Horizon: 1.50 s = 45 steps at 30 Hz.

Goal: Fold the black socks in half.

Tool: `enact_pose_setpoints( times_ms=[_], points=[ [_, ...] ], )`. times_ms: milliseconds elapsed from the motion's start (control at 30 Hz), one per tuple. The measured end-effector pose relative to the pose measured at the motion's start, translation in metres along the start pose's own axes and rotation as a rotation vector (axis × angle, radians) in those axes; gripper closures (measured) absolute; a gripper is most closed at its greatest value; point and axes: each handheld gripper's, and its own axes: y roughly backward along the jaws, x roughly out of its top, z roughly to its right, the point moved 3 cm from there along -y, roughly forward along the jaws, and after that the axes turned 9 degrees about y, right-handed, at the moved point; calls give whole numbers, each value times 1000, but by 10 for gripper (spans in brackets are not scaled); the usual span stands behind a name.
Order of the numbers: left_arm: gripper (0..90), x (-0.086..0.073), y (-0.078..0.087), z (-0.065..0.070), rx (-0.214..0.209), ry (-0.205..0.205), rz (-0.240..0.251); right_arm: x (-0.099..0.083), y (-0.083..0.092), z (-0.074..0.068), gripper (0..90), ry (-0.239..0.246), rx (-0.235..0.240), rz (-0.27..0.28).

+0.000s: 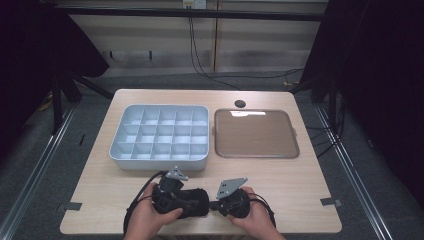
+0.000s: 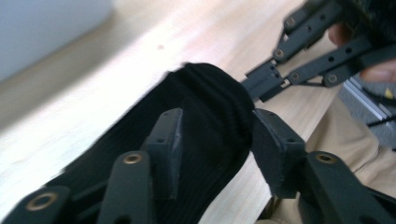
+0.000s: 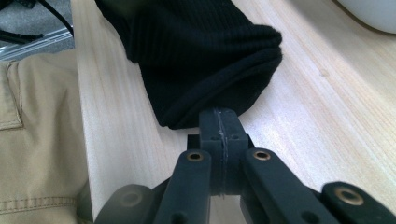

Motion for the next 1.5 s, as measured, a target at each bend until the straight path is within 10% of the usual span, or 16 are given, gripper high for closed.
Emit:
enact_pose_setpoints(
  times_ms=[467, 833, 1500],
  points=[
    [451, -8, 19, -27, 104, 35, 25, 0, 0, 0, 900, 4, 5, -2],
    [436, -26, 27, -57, 131, 138, 6, 0, 0, 1, 900, 5, 7, -7],
    [371, -37, 4, -59, 174, 135, -52, 0, 0, 0, 900, 10, 2, -7]
  ],
)
